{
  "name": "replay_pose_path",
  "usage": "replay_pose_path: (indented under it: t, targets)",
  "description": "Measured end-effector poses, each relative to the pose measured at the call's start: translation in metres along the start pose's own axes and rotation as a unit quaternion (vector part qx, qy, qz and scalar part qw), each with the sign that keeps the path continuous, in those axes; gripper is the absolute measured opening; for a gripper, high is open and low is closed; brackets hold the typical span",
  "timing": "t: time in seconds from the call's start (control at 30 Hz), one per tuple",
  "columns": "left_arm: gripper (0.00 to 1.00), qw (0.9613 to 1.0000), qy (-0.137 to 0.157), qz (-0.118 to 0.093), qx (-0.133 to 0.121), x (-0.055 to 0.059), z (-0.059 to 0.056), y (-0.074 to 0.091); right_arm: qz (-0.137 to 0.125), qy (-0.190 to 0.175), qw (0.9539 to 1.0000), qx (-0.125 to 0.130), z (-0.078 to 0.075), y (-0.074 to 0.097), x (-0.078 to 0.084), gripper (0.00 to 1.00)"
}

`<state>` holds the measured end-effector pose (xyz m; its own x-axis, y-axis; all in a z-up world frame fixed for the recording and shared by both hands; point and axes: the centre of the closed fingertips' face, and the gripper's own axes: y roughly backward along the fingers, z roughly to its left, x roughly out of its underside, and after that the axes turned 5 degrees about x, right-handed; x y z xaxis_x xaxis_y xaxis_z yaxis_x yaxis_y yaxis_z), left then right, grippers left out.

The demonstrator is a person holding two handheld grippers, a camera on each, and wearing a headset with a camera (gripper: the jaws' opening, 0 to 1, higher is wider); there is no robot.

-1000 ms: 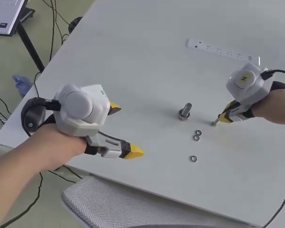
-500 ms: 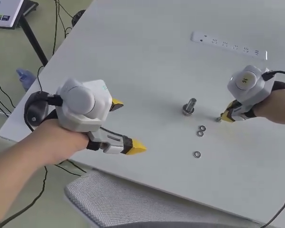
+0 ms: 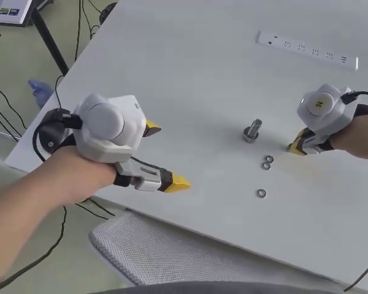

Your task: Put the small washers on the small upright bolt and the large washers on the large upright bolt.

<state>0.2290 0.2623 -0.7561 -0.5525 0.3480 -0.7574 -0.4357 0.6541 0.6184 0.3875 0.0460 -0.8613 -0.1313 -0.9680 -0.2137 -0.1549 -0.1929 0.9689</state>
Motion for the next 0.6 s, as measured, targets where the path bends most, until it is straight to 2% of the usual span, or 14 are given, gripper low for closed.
replay_pose_path:
  t: [0.33, 0.6]
  targets:
    - [0.78, 1.0000, 0.000, -0.001, 0.001, -0.0008, 0.0010, 0.0016, 0.002, 0.010, 0.9999, 0.001, 0.0015, -0.0021, -0.0003, 0.12]
    - [0.78, 1.0000, -0.001, 0.004, 0.002, 0.0034, 0.0009, 0.0034, 0.001, 0.010, 0.9999, 0.000, 0.0037, -0.0010, -0.0004, 0.12]
